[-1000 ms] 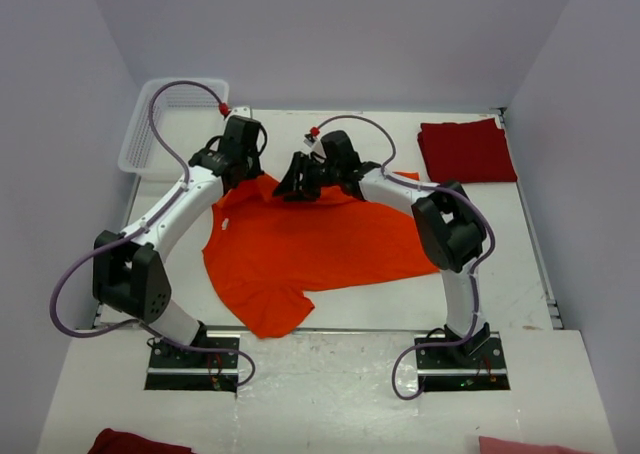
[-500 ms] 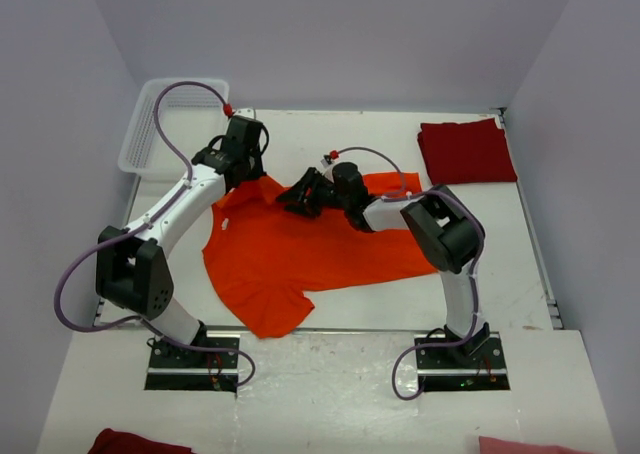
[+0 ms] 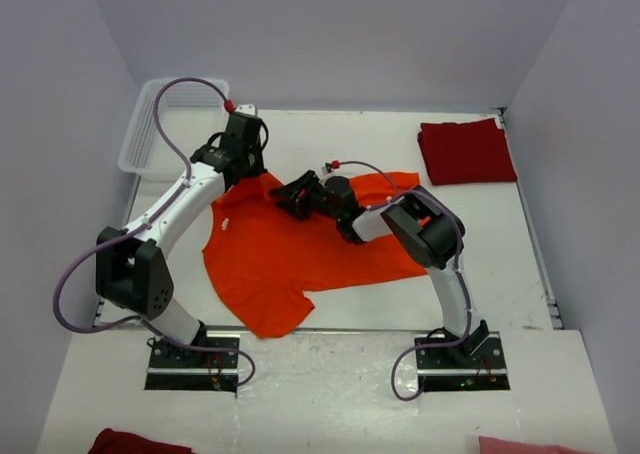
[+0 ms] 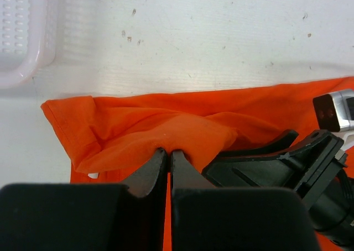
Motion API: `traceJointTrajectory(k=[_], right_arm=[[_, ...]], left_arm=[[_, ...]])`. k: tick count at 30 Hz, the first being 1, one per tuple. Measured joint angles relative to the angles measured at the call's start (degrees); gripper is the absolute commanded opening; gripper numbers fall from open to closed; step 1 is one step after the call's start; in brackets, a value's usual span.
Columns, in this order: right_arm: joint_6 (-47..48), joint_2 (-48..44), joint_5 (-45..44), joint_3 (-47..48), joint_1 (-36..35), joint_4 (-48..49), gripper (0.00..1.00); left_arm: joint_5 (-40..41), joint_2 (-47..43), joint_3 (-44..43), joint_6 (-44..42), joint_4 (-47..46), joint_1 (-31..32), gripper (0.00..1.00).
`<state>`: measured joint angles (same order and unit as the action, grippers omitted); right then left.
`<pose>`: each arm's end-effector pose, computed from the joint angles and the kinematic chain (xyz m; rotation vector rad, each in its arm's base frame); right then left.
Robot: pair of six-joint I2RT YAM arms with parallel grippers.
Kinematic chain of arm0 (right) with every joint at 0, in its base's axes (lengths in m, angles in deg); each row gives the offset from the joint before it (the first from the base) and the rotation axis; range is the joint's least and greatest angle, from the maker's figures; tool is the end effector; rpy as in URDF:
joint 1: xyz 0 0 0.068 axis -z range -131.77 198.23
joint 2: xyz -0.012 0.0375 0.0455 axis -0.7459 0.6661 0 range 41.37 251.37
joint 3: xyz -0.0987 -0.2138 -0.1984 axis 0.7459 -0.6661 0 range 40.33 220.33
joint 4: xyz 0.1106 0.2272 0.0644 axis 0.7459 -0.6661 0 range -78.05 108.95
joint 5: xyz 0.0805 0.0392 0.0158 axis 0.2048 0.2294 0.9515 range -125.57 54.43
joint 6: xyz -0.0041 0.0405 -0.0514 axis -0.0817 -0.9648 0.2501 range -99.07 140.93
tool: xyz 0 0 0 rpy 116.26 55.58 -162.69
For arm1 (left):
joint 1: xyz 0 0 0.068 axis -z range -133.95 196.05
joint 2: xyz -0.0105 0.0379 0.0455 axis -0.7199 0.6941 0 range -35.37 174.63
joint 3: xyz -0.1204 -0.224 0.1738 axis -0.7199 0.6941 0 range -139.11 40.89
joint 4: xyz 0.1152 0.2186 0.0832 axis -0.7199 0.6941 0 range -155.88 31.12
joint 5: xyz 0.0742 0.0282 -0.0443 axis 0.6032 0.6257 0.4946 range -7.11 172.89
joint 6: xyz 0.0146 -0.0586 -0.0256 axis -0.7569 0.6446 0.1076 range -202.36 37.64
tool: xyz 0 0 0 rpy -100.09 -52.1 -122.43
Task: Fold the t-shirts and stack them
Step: Fold the flattened tshirt in 1/3 of the way
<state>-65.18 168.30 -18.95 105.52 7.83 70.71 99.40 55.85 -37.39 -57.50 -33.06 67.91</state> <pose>0.3638 0.3291 0.1454 0.5872 2.0670 1.7392 0.3433 -0.1219 0.3290 -0.1981 2.3204 -0.0650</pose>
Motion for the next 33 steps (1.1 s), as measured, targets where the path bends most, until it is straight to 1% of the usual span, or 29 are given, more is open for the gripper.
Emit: traceJointTrajectory(k=[5, 15, 19, 23, 27, 33], right_arm=[[-1.0, 0.0, -1.8, -0.2, -0.8, 2.7, 0.54], [-1.6, 1.7, -4.2, -0.2, -1.1, 6.6, 0.5], [-1.8, 2.9, -5.0, 0.4, -1.3, 6.6, 0.45], [-2.0, 3.9, -5.2, 1.7, -1.3, 6.6, 0.34], [-2.2, 4.2, -5.2, 2.8, -1.3, 6.6, 0.31], [-2.1, 5.1, -5.1, 4.4, -1.3, 6.7, 0.24]], left_arm=[[-0.8, 0.0, -0.9, -0.3, -0.1, 0.0, 0.0], [-1.6, 0.0, -0.9, -0.4, 0.0, -0.1, 0.0], [-1.7, 0.0, -0.9, -0.4, 0.0, -0.1, 0.0], [-1.8, 0.0, -0.9, -0.4, 0.0, -0.1, 0.0], [-1.9, 0.0, -0.9, -0.4, -0.1, -0.2, 0.0], [-2.2, 0.0, -0.5, -0.4, 0.0, -0.6, 0.0]])
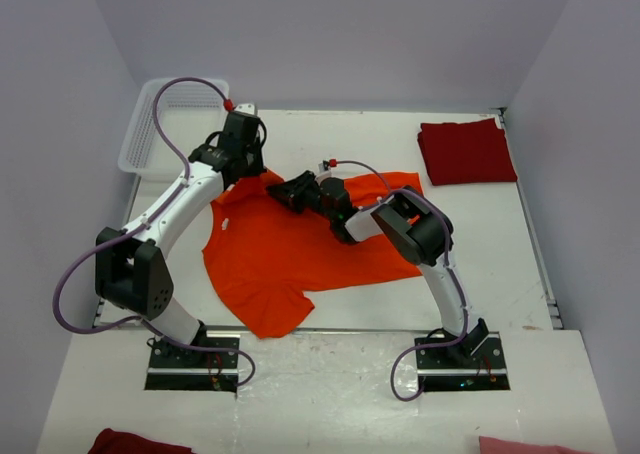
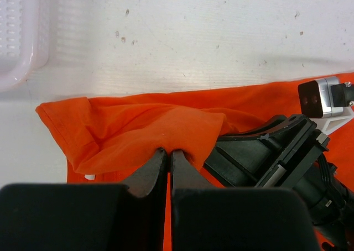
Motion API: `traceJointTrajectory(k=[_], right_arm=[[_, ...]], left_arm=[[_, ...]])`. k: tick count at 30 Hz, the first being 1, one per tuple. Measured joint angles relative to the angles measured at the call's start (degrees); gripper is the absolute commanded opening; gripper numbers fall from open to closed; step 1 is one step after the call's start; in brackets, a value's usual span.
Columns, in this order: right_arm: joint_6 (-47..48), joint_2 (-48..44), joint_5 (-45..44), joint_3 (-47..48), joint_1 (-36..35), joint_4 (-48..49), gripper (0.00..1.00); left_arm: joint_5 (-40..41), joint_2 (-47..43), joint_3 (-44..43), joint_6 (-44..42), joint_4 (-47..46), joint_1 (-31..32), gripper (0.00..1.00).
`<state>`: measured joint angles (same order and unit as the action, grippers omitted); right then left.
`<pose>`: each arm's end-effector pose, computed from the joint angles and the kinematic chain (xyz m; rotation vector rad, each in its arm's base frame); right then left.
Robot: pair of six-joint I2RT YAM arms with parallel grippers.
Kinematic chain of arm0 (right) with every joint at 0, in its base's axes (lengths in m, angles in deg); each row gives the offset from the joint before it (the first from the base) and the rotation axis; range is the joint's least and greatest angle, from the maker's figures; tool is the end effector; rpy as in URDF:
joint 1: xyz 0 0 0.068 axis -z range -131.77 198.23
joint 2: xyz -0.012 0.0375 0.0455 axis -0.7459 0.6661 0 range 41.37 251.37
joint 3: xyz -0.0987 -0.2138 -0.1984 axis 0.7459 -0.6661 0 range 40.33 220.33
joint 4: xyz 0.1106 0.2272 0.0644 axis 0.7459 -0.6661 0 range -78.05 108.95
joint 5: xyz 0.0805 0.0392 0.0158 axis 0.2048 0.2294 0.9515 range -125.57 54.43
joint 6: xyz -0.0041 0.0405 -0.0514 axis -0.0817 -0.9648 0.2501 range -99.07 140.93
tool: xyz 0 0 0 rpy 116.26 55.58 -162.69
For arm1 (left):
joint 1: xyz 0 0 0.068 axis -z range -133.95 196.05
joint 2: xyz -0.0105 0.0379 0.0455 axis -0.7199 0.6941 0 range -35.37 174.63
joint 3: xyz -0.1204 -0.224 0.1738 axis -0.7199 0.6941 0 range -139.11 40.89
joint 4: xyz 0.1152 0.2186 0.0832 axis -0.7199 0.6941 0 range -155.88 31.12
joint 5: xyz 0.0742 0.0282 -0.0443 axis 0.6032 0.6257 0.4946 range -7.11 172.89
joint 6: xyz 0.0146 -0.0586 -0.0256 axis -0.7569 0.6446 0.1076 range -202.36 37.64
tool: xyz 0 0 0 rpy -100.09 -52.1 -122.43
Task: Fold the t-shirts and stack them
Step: Fold the flattened tshirt in 1/3 of the way
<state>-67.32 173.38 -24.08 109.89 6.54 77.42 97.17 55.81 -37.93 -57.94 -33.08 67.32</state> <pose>0.3748 0.3478 0.1391 0.6213 1.9221 1.7858 0.3448 -0.1206 0.3321 -0.1844 2.3234 -0.1041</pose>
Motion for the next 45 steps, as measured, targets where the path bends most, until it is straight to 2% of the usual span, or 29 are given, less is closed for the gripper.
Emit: traceJointTrajectory(k=[5, 12, 20, 27, 35, 45], right_arm=[[0.5, 0.0, 0.1, 0.4, 0.0, -0.1, 0.1], [2.1, -0.3, 0.5, -0.4, 0.0, -1.0, 0.0], [6.9, -9.1, 3.0, -6.2, 0.3, -12.9, 0.0], [15.2, -19.4, 6.7, -6.2, 1.9, -28.1, 0.0], [23.4, -19.9, 13.7, -4.5, 3.1, -43.8, 0.0], [27.9, -22.4, 16.0, -4.6, 3.0, -54.9, 0.0]], left_arm=[[-0.1, -0.5, 0.7, 0.0, -0.1, -0.2, 0.0], [-0.1, -0.8, 2.4, 0.0, -0.2, -0.3, 0.0], [0.6, -3.3, 8.3, 0.3, -0.6, -0.3, 0.0], [0.6, -5.7, 14.3, 0.5, -0.6, -0.3, 0.0], [-0.4, -9.0, 19.6, 1.4, -0.6, -0.1, 0.0], [-2.2, -10.9, 21.7, 2.2, 0.3, 2.6, 0.0]])
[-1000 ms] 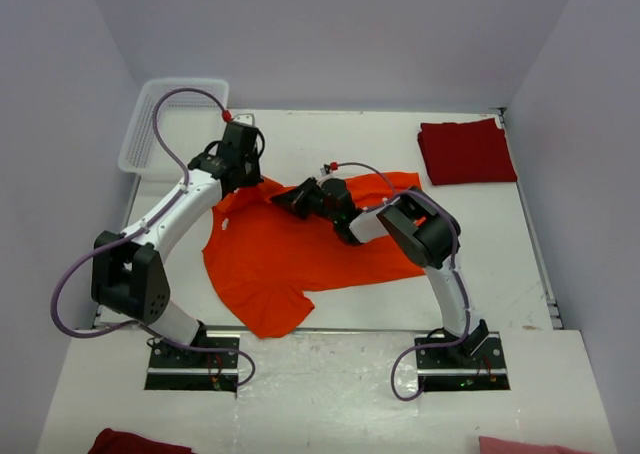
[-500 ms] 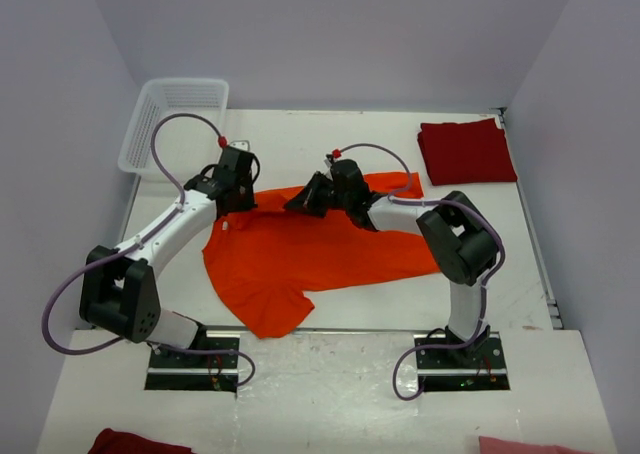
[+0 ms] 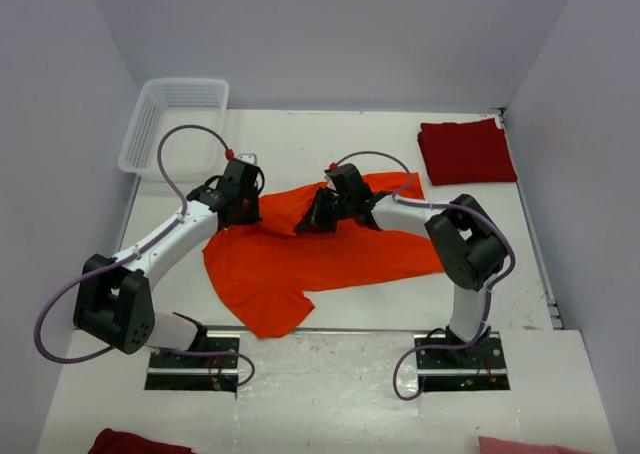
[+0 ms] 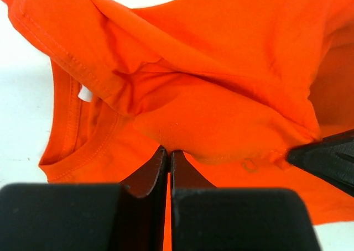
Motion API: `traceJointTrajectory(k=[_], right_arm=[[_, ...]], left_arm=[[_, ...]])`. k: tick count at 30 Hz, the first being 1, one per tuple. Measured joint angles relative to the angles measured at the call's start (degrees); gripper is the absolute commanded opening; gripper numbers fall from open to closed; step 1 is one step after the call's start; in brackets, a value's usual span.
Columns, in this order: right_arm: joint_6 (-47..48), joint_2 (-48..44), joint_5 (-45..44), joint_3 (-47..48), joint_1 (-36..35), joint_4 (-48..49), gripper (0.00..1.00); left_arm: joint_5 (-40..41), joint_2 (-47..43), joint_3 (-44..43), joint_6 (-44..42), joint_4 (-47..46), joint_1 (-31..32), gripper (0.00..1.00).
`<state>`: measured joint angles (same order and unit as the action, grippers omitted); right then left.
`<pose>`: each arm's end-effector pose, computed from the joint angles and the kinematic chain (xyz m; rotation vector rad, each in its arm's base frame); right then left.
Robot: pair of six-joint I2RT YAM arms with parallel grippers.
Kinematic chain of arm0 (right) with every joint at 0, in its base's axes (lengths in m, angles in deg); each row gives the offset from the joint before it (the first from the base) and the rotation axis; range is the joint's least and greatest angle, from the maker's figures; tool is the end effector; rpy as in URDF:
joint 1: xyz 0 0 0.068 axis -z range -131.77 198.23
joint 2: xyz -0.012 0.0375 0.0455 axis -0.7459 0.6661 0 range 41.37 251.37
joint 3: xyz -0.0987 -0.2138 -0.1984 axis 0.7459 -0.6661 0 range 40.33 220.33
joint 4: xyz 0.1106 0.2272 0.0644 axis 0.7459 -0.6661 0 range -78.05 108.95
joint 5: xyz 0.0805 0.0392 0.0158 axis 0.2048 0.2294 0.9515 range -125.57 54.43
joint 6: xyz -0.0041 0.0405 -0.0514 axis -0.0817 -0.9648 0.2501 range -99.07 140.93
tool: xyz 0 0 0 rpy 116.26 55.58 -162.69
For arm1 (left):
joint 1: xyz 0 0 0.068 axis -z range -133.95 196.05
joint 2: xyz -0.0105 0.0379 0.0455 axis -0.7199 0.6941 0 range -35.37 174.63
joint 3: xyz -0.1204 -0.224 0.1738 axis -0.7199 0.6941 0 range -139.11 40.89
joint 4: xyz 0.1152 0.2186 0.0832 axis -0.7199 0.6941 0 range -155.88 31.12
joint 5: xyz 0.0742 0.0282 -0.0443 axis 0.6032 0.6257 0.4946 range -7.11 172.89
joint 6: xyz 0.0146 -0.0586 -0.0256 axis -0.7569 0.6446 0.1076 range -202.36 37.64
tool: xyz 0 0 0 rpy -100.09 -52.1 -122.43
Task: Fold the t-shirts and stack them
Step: Fold the flattened tshirt in 1/3 of the way
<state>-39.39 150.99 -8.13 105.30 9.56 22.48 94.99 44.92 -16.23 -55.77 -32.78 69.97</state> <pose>0.3184 0.2854 0.1885 0.2062 2.6271 1.3205 0.2664 -0.1063 0.2650 -0.1399 2.5186 -0.0844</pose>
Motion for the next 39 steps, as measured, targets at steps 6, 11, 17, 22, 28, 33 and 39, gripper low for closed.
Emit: traceJointTrajectory(k=[6, 11, 17, 22, 28, 33, 39], right_arm=[[2.7, -2.2, 0.8, 0.4, 0.0, -4.9, 0.0], [4.5, -2.1, 1.7, 1.6, 0.0, -8.9, 0.0], [5.5, -2.1, 2.4, 2.3, 0.0, -10.1, 0.0], [6.0, -2.1, 2.4, 2.3, 0.0, -10.5, 0.0], [6.0, -2.1, 2.4, 2.3, 0.0, -10.9, 0.0], [6.2, -2.1, 2.1, 1.6, 0.0, -11.5, 0.0], [7.7, -2.1, -1.2, 0.3, 0.0, -16.2, 0.0]], left_arm=[[-2.4, -1.6, 1.0, 1.4, 2.1, 1.1, 0.0], [-4.0, -2.6, 1.5, 2.6, 3.6, 2.2, 0.0], [-6.4, -2.7, 3.0, 3.9, 4.3, 3.1, 0.07], [-7.4, -3.0, 5.0, 5.8, 4.3, 4.0, 0.19], [-6.5, -5.3, 6.1, 9.5, 4.5, 4.4, 0.48], [-2.2, -6.1, 4.2, 12.4, 6.3, 4.4, 0.63], [4.0, -3.8, -2.3, 13.2, 7.7, 4.4, 0.63]])
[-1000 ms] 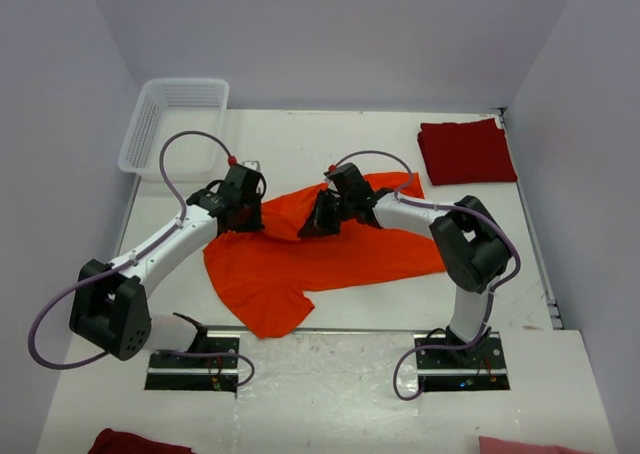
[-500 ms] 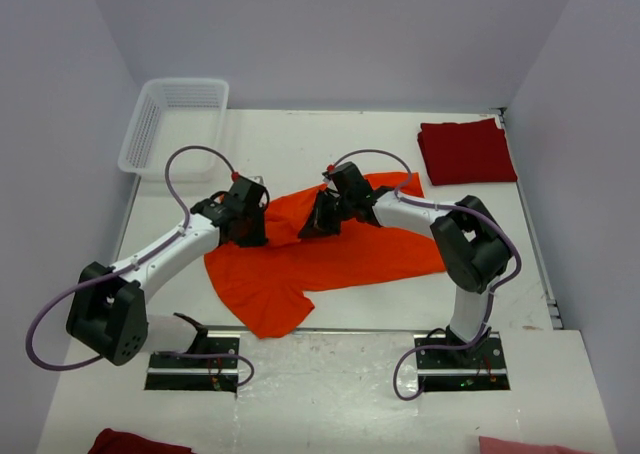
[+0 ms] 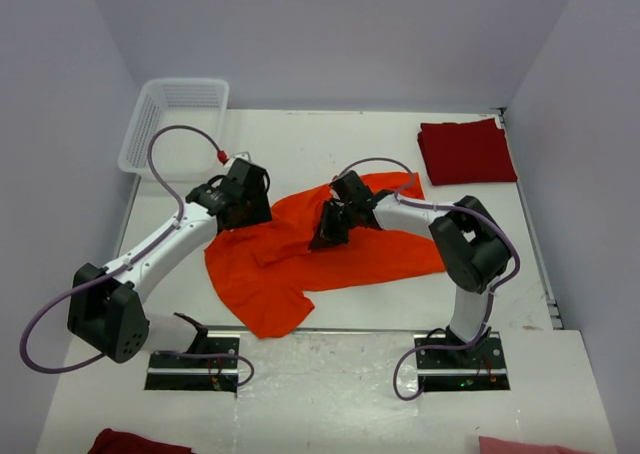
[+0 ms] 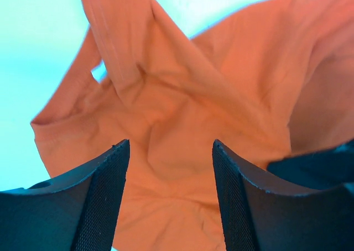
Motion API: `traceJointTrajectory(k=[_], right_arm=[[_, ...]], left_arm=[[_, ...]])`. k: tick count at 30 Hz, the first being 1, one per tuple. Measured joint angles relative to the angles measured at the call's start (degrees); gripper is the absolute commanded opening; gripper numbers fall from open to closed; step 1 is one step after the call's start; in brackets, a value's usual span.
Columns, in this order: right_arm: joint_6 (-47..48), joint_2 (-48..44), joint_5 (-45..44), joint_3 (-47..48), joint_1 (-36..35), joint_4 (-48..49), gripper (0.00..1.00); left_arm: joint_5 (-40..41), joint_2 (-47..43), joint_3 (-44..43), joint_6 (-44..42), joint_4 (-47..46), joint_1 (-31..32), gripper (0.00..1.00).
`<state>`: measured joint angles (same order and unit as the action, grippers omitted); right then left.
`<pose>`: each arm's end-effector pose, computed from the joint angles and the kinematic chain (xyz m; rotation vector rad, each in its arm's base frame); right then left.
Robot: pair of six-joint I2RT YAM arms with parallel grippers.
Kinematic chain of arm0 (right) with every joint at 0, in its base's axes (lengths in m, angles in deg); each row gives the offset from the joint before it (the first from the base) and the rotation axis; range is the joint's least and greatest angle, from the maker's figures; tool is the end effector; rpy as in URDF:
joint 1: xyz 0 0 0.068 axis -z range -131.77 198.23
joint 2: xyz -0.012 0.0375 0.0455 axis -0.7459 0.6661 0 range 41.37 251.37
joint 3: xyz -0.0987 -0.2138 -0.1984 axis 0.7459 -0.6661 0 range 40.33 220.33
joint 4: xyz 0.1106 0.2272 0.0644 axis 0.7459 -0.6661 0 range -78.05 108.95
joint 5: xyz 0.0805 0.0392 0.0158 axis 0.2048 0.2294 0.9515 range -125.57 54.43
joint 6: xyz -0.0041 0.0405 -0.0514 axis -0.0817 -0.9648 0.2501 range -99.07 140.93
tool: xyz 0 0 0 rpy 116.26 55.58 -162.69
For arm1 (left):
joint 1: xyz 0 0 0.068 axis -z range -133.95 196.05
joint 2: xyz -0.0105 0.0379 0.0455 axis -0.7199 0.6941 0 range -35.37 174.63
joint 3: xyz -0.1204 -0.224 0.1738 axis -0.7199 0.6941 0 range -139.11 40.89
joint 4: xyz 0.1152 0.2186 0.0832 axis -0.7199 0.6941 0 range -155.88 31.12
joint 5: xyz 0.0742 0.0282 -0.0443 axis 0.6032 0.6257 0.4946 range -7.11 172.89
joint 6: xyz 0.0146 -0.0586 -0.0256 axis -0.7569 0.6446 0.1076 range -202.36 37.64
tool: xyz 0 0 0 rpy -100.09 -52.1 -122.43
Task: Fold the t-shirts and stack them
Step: Fold the flattened tshirt in 1/3 of the way
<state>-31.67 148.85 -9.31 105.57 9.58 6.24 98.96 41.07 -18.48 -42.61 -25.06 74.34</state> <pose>0.2983 0.2679 0.1816 0.1364 2.8320 1.0996 0.2413 -0.1137 0.2863 -0.3541 2.5003 -0.1110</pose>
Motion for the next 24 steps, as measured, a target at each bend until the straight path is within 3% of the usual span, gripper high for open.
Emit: traceJointTrajectory(k=[5, 8, 9, 12, 14, 15, 16, 24], right_arm=[[2.0, 0.0, -3.5, -0.9, 0.0, -4.1, 0.0], [3.0, 0.0, -4.9, -1.1, 0.0, -5.4, 0.0], [3.3, 0.0, -5.3, -1.1, 0.0, -5.6, 0.0], [3.9, 0.1, -5.6, -1.1, 0.0, -5.7, 0.0], [4.2, 0.1, -5.6, -1.1, 0.0, -5.6, 0.0], [4.3, 0.1, -5.6, -1.1, 0.0, -5.5, 0.0], [4.3, 0.1, -5.6, -1.1, 0.0, -5.4, 0.0], [5.1, 0.1, -5.2, -1.6, 0.0, -4.3, 0.0]], left_arm=[[2.9, 4.9, -4.2, -0.2, -0.3, -0.4, 0.6], [3.2, 8.1, -5.8, -0.5, -0.5, -1.8, 0.52], [3.2, 9.0, -6.1, -0.6, -0.8, -2.4, 0.46], [3.2, 11.6, -6.4, -1.5, -1.2, -4.8, 0.41], [2.9, 13.1, -6.4, -1.8, -1.3, -6.6, 0.43], [2.7, 13.7, -6.4, -1.9, -1.4, -7.4, 0.54], [2.7, 14.2, -6.4, -2.2, -1.4, -8.0, 0.57], [0.8, 15.0, -6.2, -3.3, -4.2, -13.9, 0.57]])
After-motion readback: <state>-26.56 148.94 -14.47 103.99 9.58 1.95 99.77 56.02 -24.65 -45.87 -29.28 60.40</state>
